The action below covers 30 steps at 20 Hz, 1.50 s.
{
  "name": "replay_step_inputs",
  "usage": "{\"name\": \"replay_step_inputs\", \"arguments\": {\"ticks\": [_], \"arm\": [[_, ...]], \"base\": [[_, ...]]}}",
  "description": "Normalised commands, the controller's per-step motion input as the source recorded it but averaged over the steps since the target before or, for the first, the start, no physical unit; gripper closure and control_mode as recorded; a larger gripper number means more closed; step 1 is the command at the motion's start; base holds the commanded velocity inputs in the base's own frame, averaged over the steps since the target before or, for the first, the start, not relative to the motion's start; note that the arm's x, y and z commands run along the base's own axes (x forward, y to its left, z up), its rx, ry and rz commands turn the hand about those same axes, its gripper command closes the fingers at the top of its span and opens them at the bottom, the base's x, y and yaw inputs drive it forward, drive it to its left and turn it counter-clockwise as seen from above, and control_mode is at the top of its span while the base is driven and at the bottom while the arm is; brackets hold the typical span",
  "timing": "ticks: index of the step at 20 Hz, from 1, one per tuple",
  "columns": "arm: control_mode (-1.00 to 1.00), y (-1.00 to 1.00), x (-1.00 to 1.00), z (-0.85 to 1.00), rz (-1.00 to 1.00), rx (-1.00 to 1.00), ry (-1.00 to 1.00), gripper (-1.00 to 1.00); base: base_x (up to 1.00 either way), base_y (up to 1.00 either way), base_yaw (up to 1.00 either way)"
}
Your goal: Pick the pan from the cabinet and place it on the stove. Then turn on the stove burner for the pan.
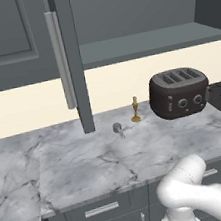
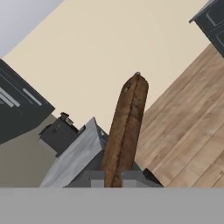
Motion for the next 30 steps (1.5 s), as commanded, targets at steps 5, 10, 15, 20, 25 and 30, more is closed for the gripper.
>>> {"name": "replay_step_inputs", "arguments": {"ticks": [5, 10, 15, 20, 25, 30], "arm": [[-1.0, -0.06, 0.24, -0.26, 0.0, -0.03, 0.0, 1.0], [-1.0, 0.0, 0.26, -0.32, 0.0, -0.04, 0.0, 1.0], [-1.0, 0.0, 0.29, -0.35, 0.0, -0.05, 0.0, 1.0], [-1.0, 0.0, 0.35, -0.3, 0.0, -0.04, 0.0, 1.0], [-1.0, 0.0, 0.24, -0.22, 0.0, -0.01, 0.0, 1.0], [-1.0, 0.02, 0.03, -0.08, 0.0, 0.0, 0.0, -1.0]], "base": [[0.0, 0.0, 0.0], [0.0, 0.0, 0.0], [0.0, 0.0, 0.0], [0.0, 0.0, 0.0], [0.0, 0.0, 0.0], [0.0, 0.0, 0.0]]}}
